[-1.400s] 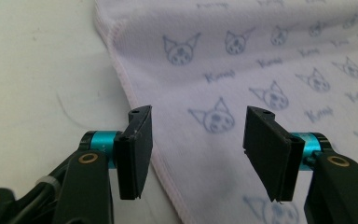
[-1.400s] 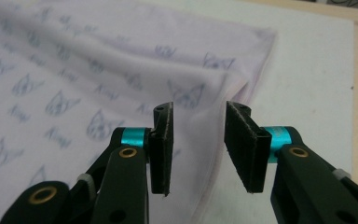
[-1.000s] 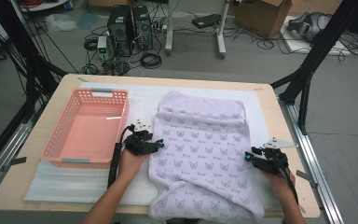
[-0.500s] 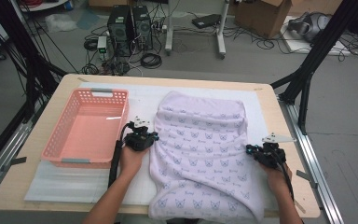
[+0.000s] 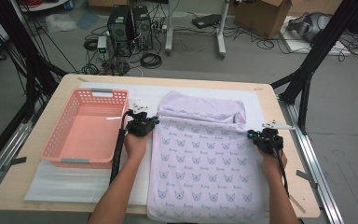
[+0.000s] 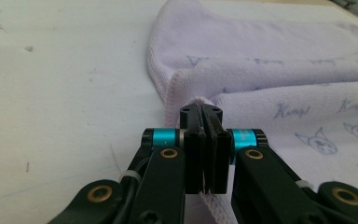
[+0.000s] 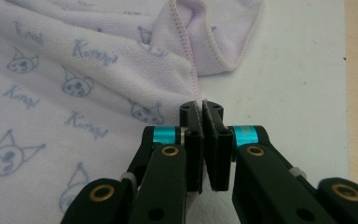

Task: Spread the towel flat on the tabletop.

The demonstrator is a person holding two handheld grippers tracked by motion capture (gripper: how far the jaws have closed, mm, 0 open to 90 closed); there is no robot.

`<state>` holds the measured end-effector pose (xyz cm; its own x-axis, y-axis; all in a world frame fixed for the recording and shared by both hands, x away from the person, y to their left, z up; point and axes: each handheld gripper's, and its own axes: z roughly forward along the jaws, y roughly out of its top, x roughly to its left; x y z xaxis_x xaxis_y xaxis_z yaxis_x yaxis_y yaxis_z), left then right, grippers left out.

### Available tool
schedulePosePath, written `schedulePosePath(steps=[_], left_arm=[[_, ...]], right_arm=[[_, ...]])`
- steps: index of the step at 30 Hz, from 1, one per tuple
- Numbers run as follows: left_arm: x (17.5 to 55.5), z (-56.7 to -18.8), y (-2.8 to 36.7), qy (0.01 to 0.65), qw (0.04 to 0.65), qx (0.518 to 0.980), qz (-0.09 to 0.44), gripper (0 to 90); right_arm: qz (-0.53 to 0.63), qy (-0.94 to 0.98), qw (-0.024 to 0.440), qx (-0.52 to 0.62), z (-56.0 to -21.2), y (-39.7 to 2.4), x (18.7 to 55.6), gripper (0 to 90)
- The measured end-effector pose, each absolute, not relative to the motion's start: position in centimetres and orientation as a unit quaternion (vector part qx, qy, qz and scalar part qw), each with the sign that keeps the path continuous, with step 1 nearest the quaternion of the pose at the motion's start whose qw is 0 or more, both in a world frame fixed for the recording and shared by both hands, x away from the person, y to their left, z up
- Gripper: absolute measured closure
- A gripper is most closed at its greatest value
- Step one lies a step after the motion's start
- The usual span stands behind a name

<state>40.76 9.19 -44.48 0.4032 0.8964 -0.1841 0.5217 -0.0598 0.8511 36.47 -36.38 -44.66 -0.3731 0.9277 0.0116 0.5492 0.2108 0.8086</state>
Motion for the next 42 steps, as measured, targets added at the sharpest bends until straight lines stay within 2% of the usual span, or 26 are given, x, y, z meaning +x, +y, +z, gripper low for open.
schedulePosePath(steps=[1,2,3,8,10,17,25,34,42], left_arm=[[40.7,-44.5,9.3,0.506,0.461,0.702,0.198,80.8],[40.6,-44.5,9.5,0.507,0.462,0.703,0.188,68.6],[40.4,-44.3,9.6,0.501,0.465,0.708,0.178,60.7],[38.9,-43.7,9.4,0.471,0.471,0.722,0.188,50.5],[38.4,-43.5,9.3,0.467,0.469,0.723,0.197,46.0],[36.3,-42.8,10.1,0.456,0.483,0.722,0.192,44.8],[33.1,-44.2,10.1,0.438,0.466,0.75,0.169,44.4],[31.0,-45.1,10.9,0.427,0.463,0.768,0.114,43.9],[29.5,-45.2,10.8,0.423,0.45,0.779,0.107,43.7]], right_arm=[[0.375,0.736,0.25,0.505,-44.7,-36.3,36.4,86.5],[0.376,0.737,0.244,0.505,-44.7,-36.5,36.4,85.0],[0.379,0.736,0.241,0.507,-44.7,-36.6,36.3,81.7],[0.399,0.728,0.244,0.501,-43.9,-36.8,35.1,70.6],[0.406,0.728,0.247,0.494,-43.5,-36.7,34.6,69.5],[0.425,0.731,0.243,0.474,-42.5,-37.1,32.6,69.8],[0.416,0.747,0.221,0.469,-43.9,-37.3,30.1,65.0],[0.41,0.759,0.204,0.462,-44.2,-37.4,27.6,61.7],[0.382,0.779,0.215,0.448,-44.2,-36.4,26.2,57.9]])
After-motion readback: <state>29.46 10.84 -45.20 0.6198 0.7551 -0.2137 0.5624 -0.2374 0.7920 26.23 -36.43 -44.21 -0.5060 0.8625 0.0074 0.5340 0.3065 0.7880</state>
